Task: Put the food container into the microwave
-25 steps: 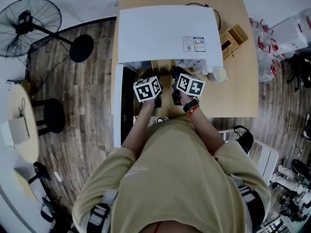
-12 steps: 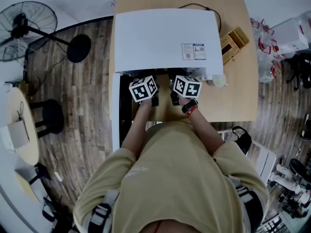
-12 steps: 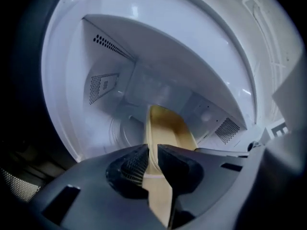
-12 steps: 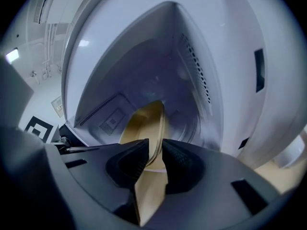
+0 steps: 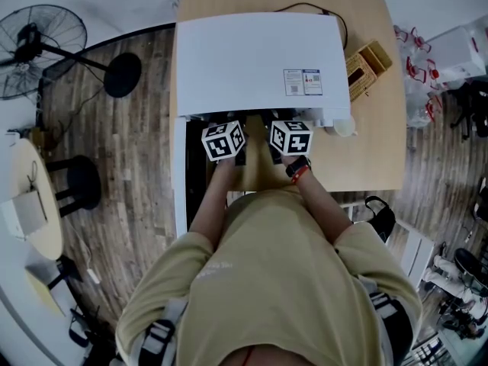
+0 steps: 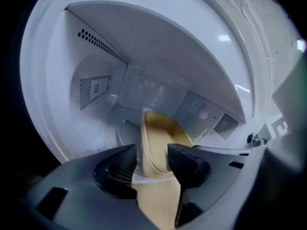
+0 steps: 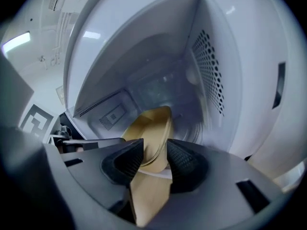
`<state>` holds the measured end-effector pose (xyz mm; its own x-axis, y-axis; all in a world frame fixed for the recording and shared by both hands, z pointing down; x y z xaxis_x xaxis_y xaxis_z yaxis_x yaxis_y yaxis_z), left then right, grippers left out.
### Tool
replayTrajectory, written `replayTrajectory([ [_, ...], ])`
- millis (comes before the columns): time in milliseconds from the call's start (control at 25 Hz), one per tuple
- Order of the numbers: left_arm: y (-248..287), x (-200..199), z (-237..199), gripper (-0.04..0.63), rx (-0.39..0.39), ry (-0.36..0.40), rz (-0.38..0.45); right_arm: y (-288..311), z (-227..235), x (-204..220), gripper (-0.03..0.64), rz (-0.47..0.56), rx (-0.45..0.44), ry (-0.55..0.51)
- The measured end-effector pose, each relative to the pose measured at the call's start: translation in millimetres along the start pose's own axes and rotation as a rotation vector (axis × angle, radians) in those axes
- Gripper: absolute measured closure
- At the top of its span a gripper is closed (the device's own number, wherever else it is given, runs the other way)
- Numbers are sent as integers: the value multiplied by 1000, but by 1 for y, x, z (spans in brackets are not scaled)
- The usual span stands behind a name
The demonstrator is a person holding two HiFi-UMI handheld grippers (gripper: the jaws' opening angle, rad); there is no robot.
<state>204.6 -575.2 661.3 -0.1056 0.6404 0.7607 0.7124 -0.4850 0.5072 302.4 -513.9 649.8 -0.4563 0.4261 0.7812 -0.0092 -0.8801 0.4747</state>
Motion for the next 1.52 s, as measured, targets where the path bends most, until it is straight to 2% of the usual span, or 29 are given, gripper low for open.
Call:
replayTrajectory([
  [400,-25,3,2,399,-12,30,21,-21,-4,0,454,23,16,-21],
  [680,-53,5,13,400,-12,80,66,-49,-16,5,454,54,22,-34],
  [1080,-98,18,35,480,11,132,125,-95,-32,20,479,96,33,-62],
  [1520,-137,33,38,551,14,138,174,-130,-54,39,563,134,37,-94],
])
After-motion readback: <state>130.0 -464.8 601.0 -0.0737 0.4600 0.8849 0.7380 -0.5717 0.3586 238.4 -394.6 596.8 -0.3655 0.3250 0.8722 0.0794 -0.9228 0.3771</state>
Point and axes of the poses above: the fingertips, and each gripper's own axes: y forward along the fingers, z to its right, x out of its underside, the point moved 2 cm from there along -y, backward along the fingers, and after that the axes turned 5 degrees about z, right-handed, at the moved point
